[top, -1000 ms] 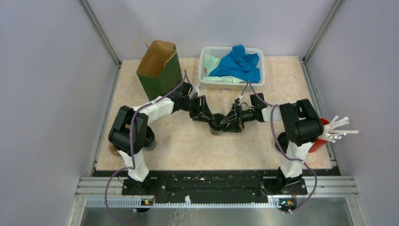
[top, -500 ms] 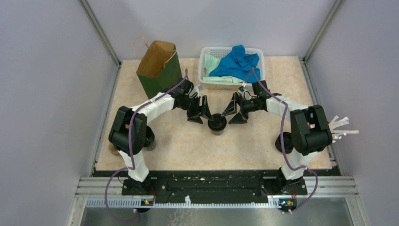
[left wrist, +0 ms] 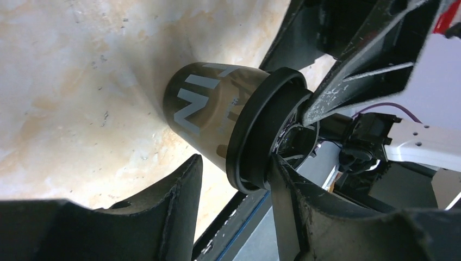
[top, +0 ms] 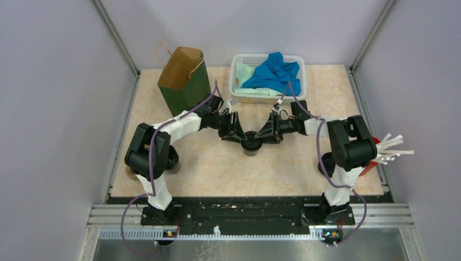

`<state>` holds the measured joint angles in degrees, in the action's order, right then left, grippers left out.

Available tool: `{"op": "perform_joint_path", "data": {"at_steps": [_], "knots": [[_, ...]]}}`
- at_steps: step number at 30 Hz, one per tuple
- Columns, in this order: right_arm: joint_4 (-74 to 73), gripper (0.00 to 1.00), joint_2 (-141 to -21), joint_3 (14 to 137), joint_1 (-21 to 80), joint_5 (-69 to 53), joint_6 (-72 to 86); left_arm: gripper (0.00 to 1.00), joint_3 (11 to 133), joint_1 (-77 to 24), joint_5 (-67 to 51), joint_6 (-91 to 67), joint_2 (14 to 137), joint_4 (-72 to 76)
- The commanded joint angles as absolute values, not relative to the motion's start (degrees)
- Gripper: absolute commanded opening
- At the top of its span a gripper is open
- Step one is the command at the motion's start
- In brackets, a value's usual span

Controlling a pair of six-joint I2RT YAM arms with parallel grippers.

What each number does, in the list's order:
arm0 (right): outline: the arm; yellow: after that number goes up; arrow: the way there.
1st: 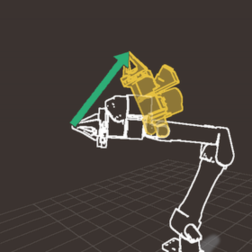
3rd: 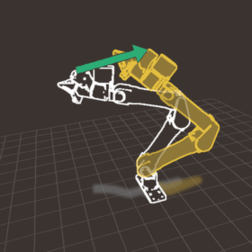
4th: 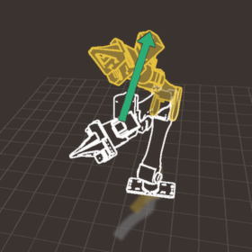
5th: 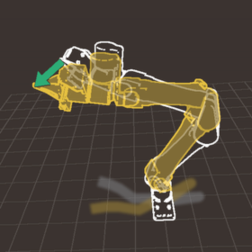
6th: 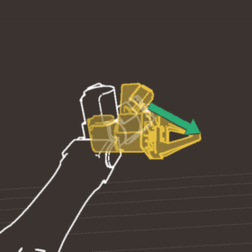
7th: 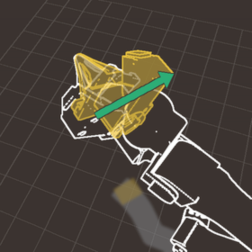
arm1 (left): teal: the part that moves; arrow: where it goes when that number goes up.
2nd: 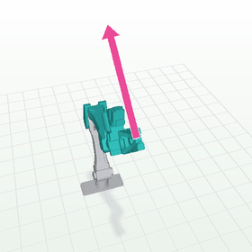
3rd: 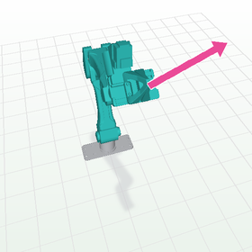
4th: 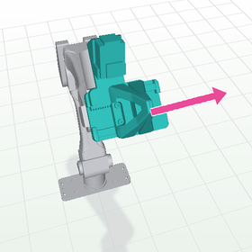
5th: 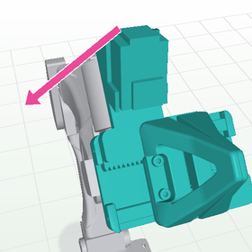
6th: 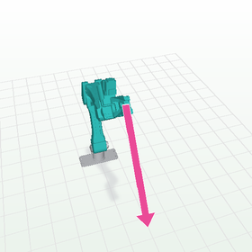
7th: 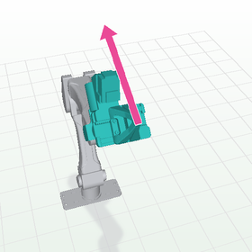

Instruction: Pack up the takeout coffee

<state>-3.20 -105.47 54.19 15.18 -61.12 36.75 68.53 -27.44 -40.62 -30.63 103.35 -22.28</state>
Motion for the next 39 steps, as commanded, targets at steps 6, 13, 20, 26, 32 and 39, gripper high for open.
{"op": "perform_joint_path", "data": {"at_steps": [6,13,20,26,32,39], "knots": [[-8.1,0.51,-105.5,50.6,15.5,-45.9,32.2,0.53,62.0,-28.8,-27.2,-24.6,106.8,-28.4],[-15.8,0.71,-100.6,61.1,16.1,-51.3,31.7,0.63,71.8,-28.9,-32.1,-27.3,104.1,-30.7],[-12.4,0.8,-104.7,63.8,18.1,-53.8,32.9,0.63,71.8,-29.2,-32.2,-27.1,106.3,-30.2],[-10.0,0.75,-109.9,63.3,18.5,-51.6,32.6,0.61,69.2,-29.4,-30.6,-26.2,107.5,-29.5],[-10.5,0.61,-118.5,59.7,17.9,-38.0,32.2,0.58,66.0,-29.2,-26.8,-25.8,109.6,-28.4],[-11.7,0.59,-113.6,51.3,18.8,-26.1,30.9,0.56,60.4,-29.2,-23.8,-24.6,108.8,-28.0]]}}
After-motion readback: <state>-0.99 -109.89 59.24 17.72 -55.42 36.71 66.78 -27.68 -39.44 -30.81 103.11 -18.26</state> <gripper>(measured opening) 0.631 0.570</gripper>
